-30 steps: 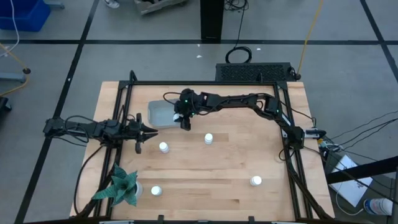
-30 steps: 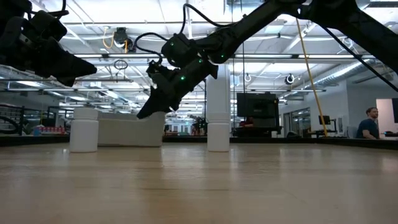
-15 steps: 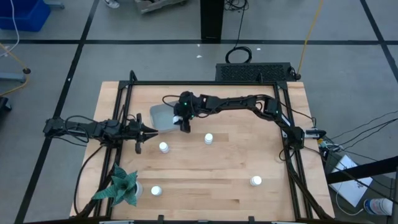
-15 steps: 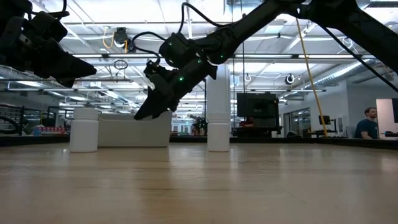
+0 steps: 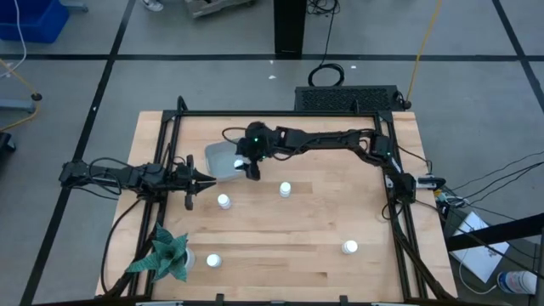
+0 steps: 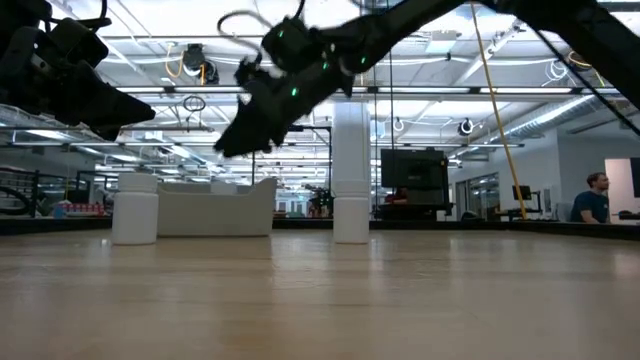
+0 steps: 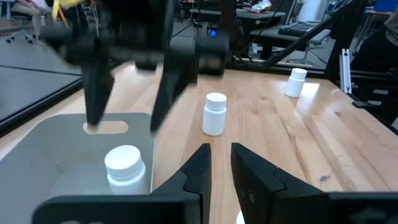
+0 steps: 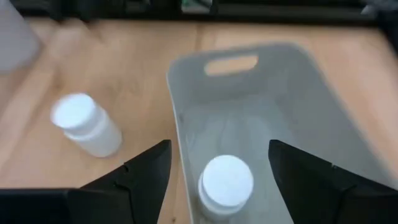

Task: Pick and place pill bottles into a basket
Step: Put the white pill bottle in the gray bin

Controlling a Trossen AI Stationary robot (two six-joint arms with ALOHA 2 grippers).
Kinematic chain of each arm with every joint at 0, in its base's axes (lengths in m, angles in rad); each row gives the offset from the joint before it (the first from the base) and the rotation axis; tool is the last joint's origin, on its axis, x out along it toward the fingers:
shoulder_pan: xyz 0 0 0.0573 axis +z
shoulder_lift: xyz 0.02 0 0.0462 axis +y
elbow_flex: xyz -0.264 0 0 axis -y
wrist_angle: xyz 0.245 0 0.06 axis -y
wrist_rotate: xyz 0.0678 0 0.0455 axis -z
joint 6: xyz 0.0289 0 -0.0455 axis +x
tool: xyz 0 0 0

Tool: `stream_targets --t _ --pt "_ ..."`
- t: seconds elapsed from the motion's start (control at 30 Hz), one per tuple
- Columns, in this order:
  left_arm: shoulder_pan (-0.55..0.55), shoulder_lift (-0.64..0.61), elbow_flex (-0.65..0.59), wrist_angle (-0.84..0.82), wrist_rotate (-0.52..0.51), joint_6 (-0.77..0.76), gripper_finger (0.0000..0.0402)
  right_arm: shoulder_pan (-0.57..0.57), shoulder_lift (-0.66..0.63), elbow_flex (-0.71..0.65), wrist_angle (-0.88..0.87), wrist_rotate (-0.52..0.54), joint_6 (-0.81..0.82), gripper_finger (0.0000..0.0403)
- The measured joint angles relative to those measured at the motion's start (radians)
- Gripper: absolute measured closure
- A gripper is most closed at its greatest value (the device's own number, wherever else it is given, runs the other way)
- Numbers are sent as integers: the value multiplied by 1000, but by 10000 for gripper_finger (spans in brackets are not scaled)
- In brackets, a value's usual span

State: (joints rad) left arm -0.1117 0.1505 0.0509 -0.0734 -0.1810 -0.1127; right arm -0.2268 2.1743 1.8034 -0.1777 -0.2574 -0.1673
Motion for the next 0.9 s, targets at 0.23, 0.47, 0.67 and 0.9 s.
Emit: stream_targets --t 0.23,0.47,0.67,0.9 --pt "0 0 0 -1 0 0 337 4 -164 1 -144 -5 -19 149" --pt "0 0 0 -2 5 0 337 41 -314 -93 -294 -5 -20 150" --pt "0 0 0 -2 6 -4 337 94 -517 -404 -51 -6 75 150" --pt "0 0 0 -3 7 -6 337 133 -876 -883 483 103 265 150"
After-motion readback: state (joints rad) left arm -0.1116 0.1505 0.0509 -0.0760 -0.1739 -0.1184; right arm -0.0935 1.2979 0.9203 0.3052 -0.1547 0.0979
